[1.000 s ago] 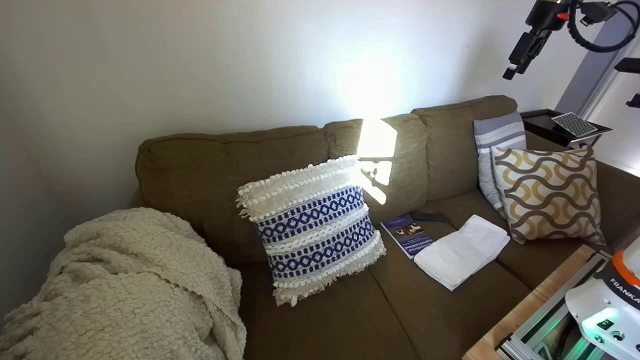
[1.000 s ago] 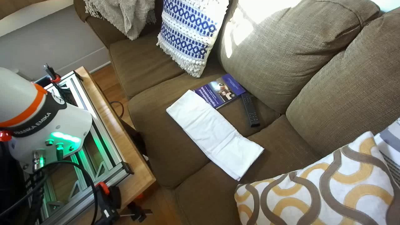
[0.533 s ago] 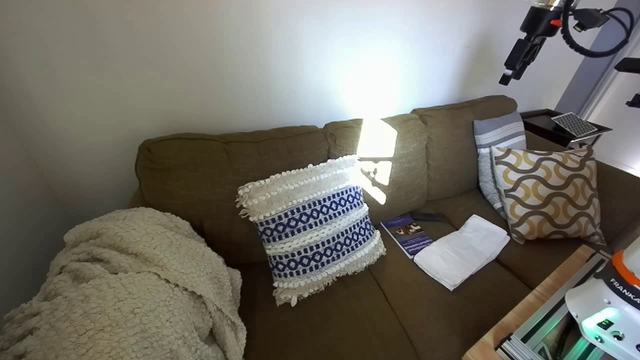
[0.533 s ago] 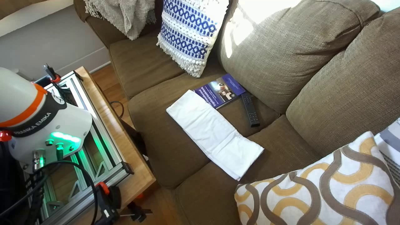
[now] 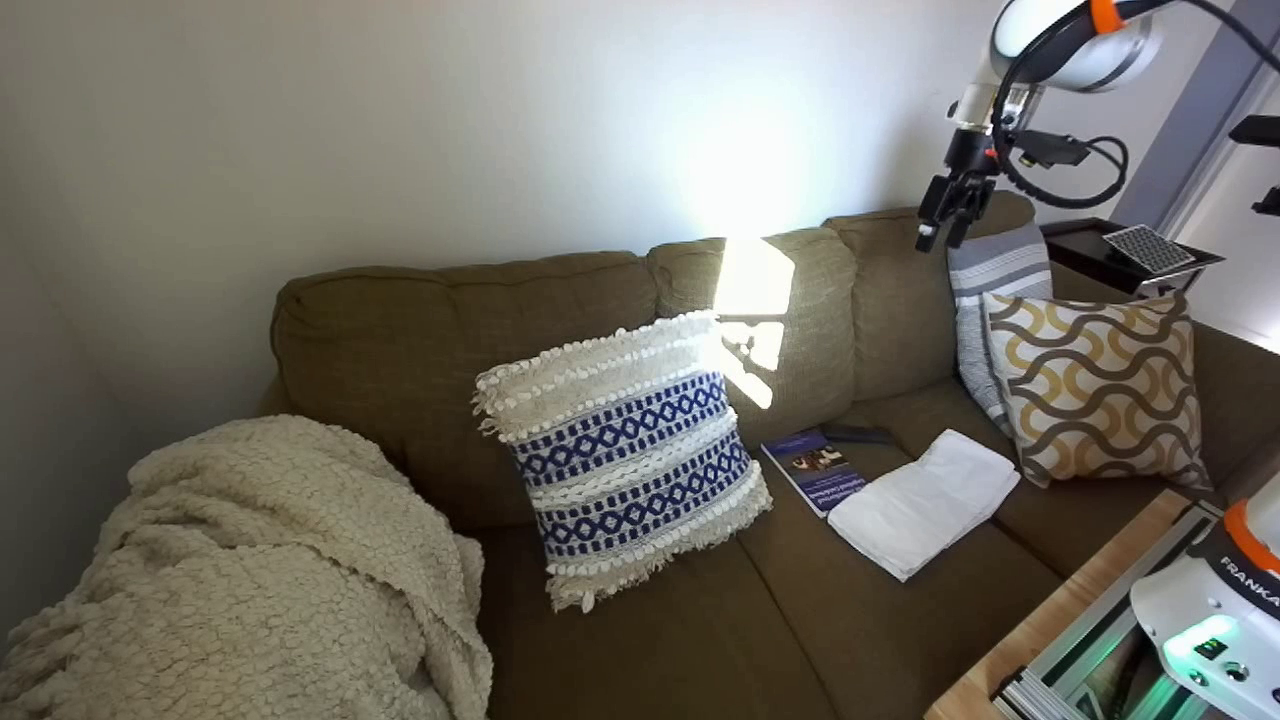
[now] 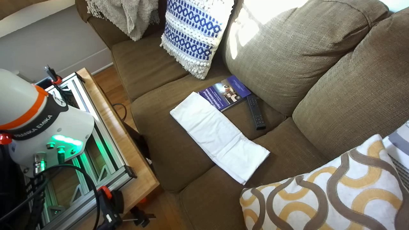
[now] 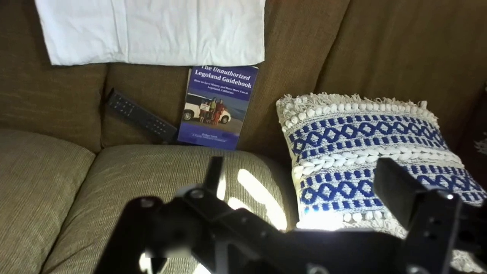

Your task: Hang the white towel on the backrest of the sofa

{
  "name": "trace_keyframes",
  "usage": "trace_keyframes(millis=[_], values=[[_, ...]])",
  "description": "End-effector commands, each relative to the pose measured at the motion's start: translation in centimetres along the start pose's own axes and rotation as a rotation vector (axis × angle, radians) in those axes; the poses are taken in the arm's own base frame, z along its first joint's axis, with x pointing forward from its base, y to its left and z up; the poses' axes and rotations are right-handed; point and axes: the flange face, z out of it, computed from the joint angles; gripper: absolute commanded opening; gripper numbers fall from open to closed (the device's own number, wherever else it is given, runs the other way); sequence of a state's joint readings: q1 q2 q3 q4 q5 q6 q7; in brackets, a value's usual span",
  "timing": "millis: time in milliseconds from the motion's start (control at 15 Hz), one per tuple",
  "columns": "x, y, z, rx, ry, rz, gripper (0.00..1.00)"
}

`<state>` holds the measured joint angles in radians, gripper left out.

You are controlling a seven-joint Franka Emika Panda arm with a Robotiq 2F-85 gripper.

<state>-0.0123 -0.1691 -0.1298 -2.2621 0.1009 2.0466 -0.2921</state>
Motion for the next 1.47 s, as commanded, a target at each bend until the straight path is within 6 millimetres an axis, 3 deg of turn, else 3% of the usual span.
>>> trace_keyframes(millis=[0,400,600,667,867,1133,1267,1400], values=[[2.9,0.4,7.0,0.06,-0.055,0.107,1.0],[6.0,-1.8,19.1,0.145,-0.163,0.242,1.0],[6.7,-3.0,23.9,0.174,-0.265,0.223,1.0],[5.6,-2.9,21.5,0.14,-0.218,0.217,1.0],[6.4,-3.4,24.3,0.146,-0.257,0.21,1.0],[6.9,-3.1,24.1,0.148,-0.249,0.212,1.0],[8.2,-3.4,27.0,0.151,-0.356,0.229,1.0],[8.3,-4.1,29.7,0.15,-0.46,0.239,1.0]])
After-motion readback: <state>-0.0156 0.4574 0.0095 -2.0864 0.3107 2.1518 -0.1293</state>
